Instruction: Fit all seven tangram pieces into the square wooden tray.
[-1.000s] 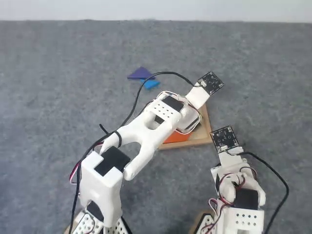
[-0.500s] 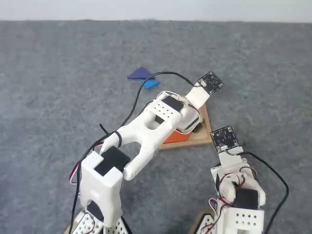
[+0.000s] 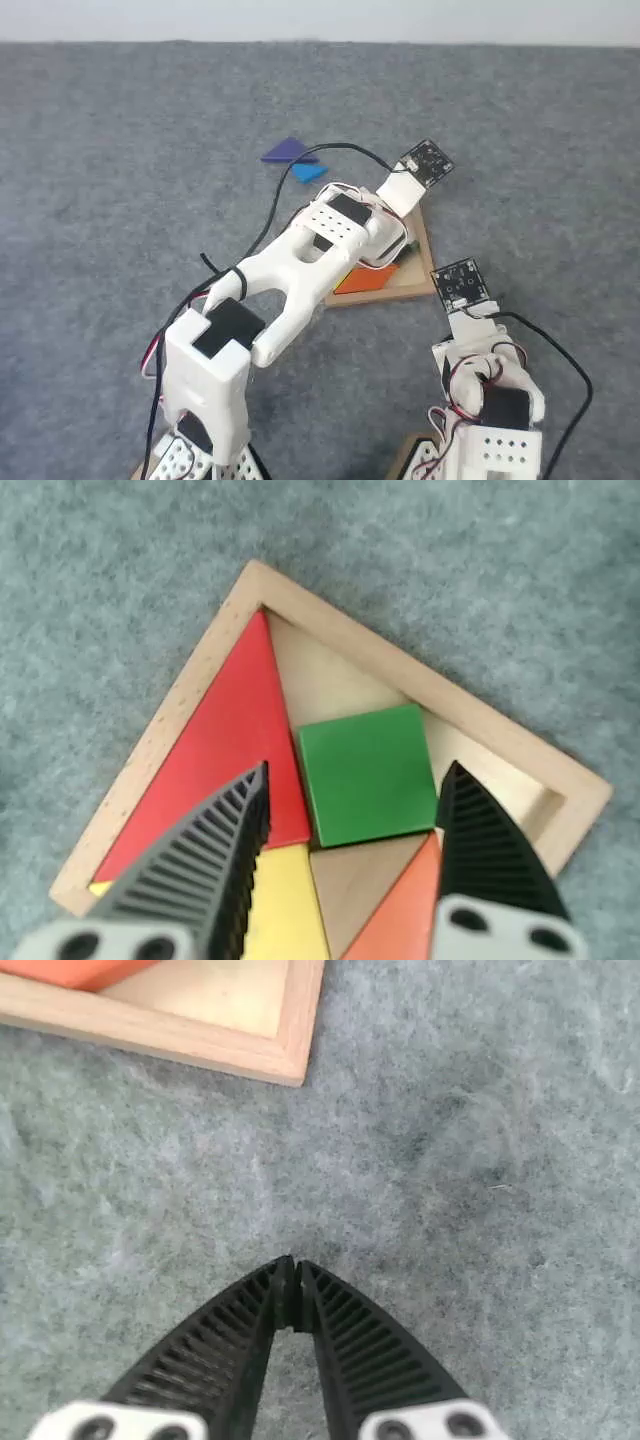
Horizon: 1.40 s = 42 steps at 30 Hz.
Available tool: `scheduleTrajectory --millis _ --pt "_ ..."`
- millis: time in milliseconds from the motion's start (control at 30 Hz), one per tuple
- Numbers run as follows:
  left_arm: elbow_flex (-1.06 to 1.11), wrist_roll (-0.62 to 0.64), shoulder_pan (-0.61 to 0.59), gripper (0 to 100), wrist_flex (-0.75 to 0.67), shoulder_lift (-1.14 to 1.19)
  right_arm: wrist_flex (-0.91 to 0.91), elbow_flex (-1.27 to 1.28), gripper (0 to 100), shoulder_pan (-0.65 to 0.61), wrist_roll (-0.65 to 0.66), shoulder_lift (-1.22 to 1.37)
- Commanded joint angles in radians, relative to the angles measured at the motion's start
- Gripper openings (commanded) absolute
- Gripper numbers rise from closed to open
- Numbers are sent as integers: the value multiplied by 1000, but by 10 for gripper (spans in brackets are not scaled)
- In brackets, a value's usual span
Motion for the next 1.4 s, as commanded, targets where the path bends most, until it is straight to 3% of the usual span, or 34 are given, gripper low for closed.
scheduleTrajectory --millis 0,300,567,867,1367 --pt "-5 0 -20 258 -34 -12 2 17 8 -4 8 -15" --pt "-4 15 -91 258 -34 -23 2 17 8 -4 8 -15" --pt "35 20 17 257 -38 -54 2 17 8 -4 8 -15" --pt "162 12 25 257 -114 -170 2 17 8 -4 8 -15" --pt "114 12 -71 257 -112 -98 2 17 8 -4 8 -15"
